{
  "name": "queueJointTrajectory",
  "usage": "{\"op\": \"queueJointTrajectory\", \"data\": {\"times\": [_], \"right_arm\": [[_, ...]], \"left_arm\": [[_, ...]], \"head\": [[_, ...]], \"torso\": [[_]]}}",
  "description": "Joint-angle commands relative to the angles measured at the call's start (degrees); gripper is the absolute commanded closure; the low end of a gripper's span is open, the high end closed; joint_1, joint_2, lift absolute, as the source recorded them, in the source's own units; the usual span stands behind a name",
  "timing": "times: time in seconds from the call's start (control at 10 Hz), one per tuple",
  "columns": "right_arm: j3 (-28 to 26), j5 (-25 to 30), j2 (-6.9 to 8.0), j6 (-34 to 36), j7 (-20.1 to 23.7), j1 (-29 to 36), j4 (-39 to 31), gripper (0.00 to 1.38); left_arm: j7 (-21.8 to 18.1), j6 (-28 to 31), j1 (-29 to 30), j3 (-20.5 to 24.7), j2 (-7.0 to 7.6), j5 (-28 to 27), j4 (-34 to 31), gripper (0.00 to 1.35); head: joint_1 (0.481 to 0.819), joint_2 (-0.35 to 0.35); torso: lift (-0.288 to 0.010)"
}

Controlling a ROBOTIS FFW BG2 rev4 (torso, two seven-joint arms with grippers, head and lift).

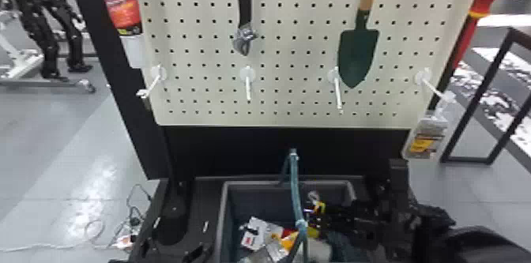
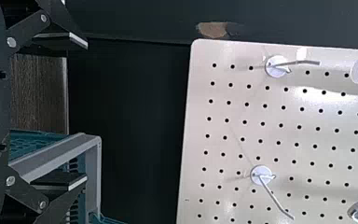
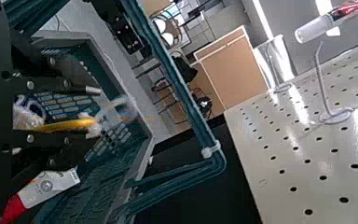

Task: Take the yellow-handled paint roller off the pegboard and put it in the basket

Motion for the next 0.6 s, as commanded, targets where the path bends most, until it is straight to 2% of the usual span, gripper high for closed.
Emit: {"op": "queueJointTrajectory", "data": {"times": [0.0, 0.3, 0.5], "right_arm": [[-0.05, 0.18, 0.0, -1.01, -0.01, -0.26, 0.78, 0.05], [-0.14, -0.35, 0.17, -1.28, -0.01, -0.08, 0.96, 0.21], [-0.14, -0.52, 0.09, -1.54, -0.01, -0.17, 0.96, 0.22]], "left_arm": [[0.0, -0.24, 0.0, 0.07, -0.24, 0.06, 0.01, 0.29], [0.0, -0.24, -0.09, 0.07, -0.24, 0.15, 0.01, 0.29], [0.0, -0.24, -0.17, 0.07, -0.24, 0.15, 0.01, 0.29]], "head": [[0.549, 0.0], [0.549, 0.0], [0.549, 0.0]], "torso": [[-0.1], [-0.1], [-0.1]]}}
